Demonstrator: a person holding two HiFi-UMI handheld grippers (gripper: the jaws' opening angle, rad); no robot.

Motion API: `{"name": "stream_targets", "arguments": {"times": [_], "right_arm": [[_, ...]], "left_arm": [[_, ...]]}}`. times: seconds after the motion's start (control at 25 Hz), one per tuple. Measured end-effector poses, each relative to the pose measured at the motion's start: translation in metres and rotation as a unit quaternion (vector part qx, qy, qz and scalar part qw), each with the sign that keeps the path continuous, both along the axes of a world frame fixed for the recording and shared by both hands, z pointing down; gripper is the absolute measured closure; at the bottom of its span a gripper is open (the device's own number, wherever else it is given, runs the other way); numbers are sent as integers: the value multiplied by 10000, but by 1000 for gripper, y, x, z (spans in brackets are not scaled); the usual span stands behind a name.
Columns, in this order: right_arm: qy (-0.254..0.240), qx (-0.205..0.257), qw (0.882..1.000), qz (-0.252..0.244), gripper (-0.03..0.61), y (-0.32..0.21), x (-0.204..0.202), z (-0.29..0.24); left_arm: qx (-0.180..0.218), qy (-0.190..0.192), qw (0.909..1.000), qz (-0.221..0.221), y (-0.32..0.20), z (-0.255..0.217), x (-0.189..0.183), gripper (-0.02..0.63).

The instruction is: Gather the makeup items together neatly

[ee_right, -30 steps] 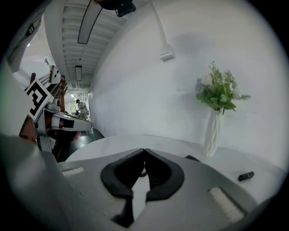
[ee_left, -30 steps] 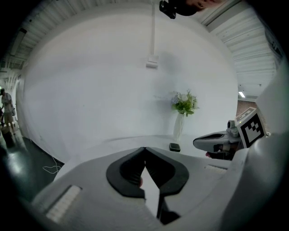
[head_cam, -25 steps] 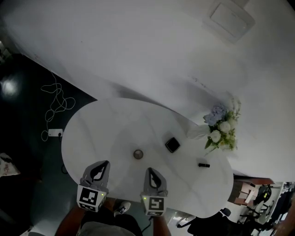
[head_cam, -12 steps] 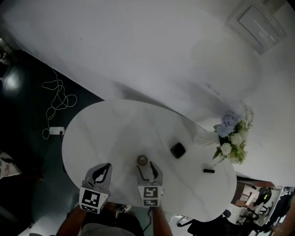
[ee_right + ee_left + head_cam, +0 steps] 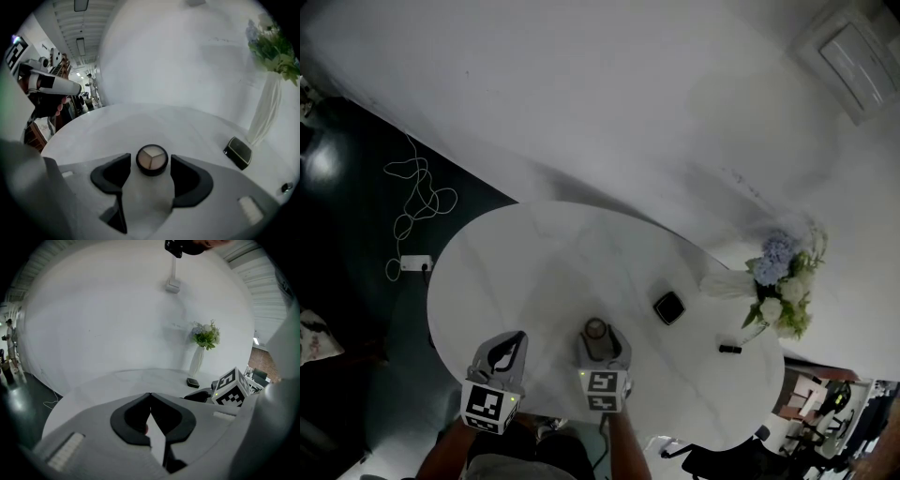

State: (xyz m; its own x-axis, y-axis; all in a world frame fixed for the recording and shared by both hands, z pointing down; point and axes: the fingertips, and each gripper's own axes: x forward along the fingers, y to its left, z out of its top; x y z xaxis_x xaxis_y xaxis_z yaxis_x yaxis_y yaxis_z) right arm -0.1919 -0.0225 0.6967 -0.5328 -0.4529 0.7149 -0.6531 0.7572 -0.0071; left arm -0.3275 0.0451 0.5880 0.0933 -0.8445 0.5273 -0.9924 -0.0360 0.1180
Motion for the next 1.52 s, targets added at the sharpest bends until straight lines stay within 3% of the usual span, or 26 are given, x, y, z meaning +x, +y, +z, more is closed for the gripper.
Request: {"name": "stream_targets", "arguments": {"times": [0.16,0.28,0.76,1.12,1.52], "right_arm": [[71,30,10000,-16,310,-2,-3,1],[84,41,9999,-46,362,0,-5,1],[-157,261,9990,336,364,-5,17,-33],[-173,529,9944,900,364,-2,75,-71],[-31,556,9843,1674,364,20,155,-75]], "left_arm": [[12,7,10000,-14,1,1,-3,604],[19,11,10000,-9,3,0,-4,604],[129,-4,9996,242,-4,-11,8,603],[297,61,9960,843,-24,-25,57,603],[303,183,9858,1643,-33,-24,130,604]]}}
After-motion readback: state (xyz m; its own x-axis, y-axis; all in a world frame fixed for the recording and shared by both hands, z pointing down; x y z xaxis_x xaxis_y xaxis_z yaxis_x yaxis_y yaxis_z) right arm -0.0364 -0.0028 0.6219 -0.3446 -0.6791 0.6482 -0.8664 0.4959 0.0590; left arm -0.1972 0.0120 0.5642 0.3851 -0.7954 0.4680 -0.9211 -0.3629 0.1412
